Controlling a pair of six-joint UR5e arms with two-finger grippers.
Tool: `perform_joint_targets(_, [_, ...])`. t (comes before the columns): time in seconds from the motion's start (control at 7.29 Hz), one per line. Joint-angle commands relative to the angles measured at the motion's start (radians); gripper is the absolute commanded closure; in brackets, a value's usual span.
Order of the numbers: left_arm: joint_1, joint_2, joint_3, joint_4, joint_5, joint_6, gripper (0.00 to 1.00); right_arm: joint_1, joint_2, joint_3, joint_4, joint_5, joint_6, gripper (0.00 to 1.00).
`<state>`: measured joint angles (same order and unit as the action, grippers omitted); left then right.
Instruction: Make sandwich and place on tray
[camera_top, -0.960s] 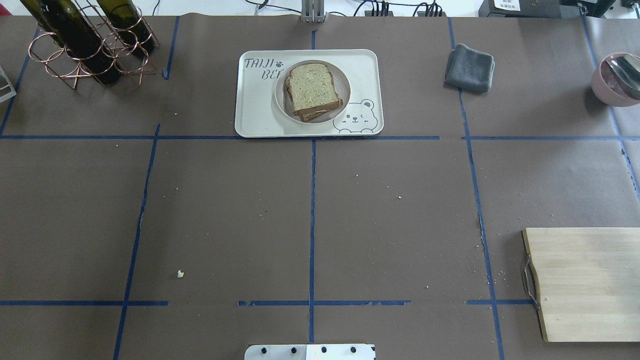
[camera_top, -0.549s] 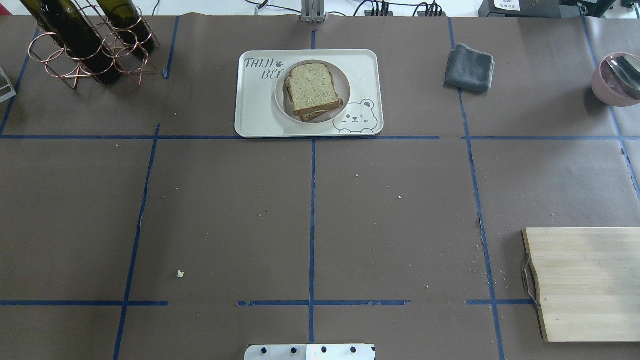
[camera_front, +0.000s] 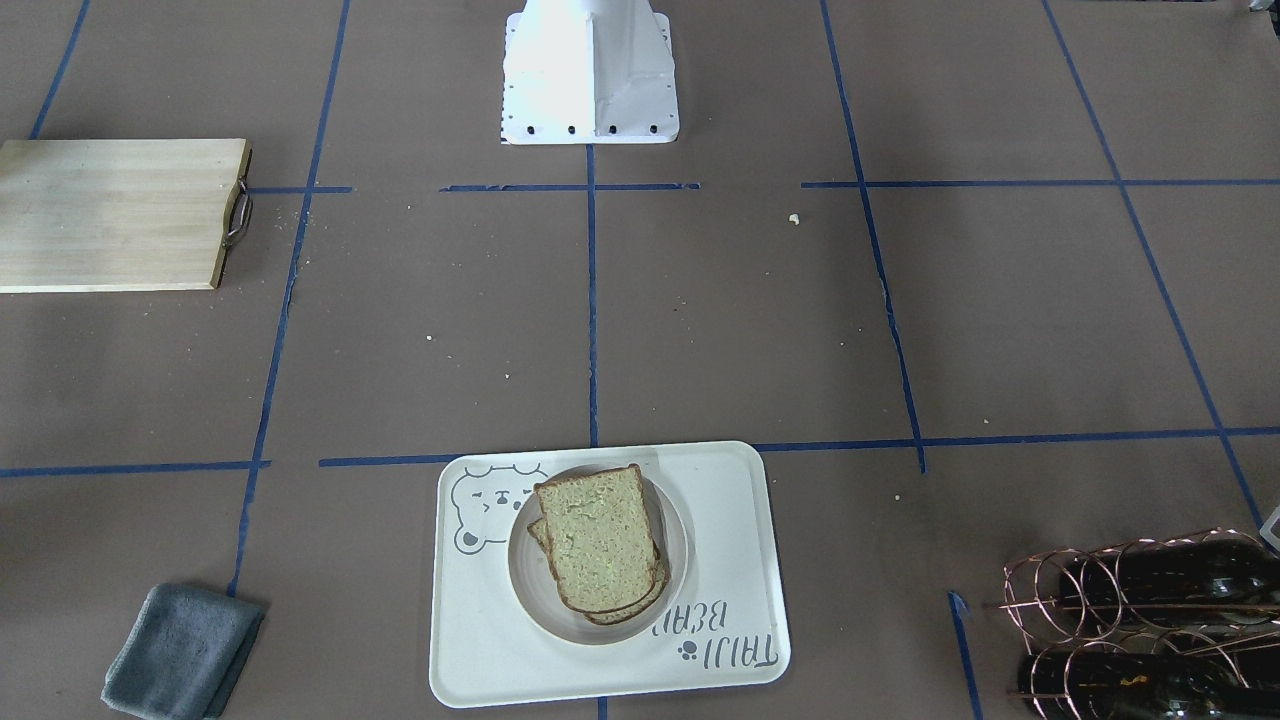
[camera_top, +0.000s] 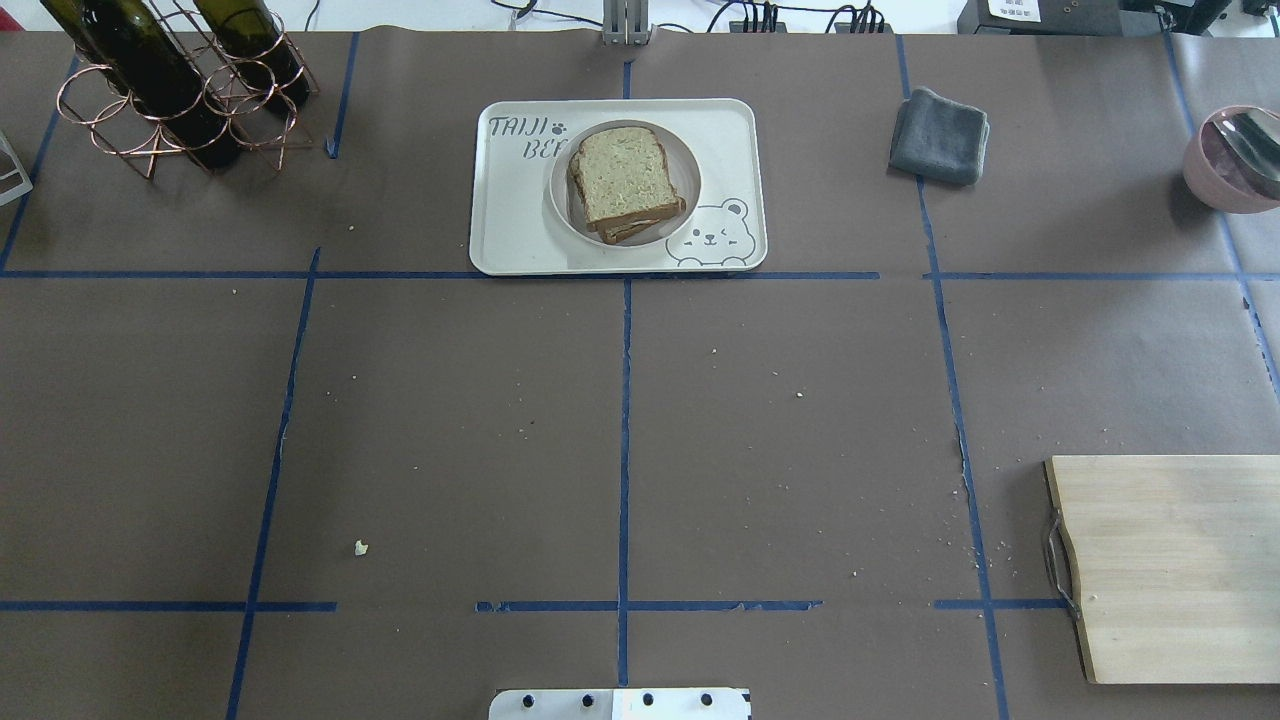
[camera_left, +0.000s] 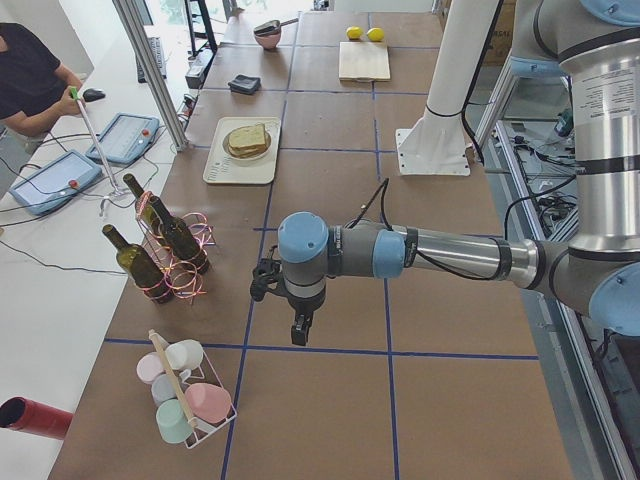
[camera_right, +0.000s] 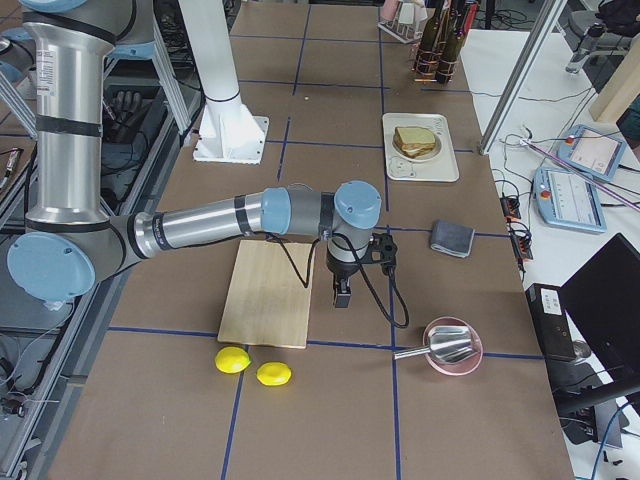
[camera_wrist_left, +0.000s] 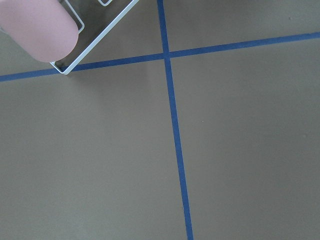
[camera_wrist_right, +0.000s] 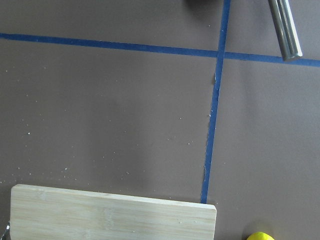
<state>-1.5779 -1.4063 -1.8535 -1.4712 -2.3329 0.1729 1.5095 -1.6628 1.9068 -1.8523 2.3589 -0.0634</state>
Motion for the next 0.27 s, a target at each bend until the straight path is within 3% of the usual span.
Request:
perform_joint_targets(0.0, [-0.001,-0.041,0.000,0.070,0.001,0.011,0.00,0.000,0.000,0.001,0.001,0.000,0.001,0.00])
perform_joint_targets(0.14, [-0.001,-0.065,0.002,0.101,0.001,0.011,0.00,0.000,0.000,0.000,0.001,0.000,0.001,0.00])
